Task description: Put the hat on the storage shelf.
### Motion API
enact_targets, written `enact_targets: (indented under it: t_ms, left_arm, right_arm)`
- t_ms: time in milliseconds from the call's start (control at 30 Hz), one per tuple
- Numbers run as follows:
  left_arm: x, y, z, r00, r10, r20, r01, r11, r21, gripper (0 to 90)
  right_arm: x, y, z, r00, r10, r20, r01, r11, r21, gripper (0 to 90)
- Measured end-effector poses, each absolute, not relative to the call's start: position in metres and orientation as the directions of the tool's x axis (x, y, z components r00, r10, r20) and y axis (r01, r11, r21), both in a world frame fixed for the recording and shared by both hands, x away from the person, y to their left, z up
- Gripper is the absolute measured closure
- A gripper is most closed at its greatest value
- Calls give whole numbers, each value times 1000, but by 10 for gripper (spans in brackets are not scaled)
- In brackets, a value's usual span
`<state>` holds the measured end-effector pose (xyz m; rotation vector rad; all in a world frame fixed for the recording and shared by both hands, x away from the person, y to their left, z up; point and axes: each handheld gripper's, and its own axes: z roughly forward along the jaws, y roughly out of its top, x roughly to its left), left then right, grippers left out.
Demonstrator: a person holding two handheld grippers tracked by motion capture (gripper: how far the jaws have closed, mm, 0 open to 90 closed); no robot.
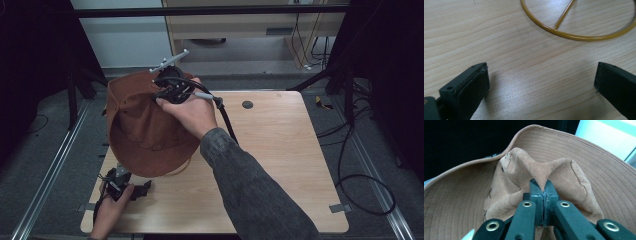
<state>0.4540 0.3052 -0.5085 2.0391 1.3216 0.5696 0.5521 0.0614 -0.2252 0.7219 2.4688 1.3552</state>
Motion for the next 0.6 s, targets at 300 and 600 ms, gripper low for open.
enact_targets:
  t_ms: [300,600]
  left_arm:
    - [454,305,-508,402,915,17,641,-295,709,0]
    - [454,305,-509,402,915,18,640,-295,709,0]
  right_arm:
    - [555,63,-233,-847,529,43,322,448,834,891]
    - [552,65,-237,-856,515,43,318,458,830,887]
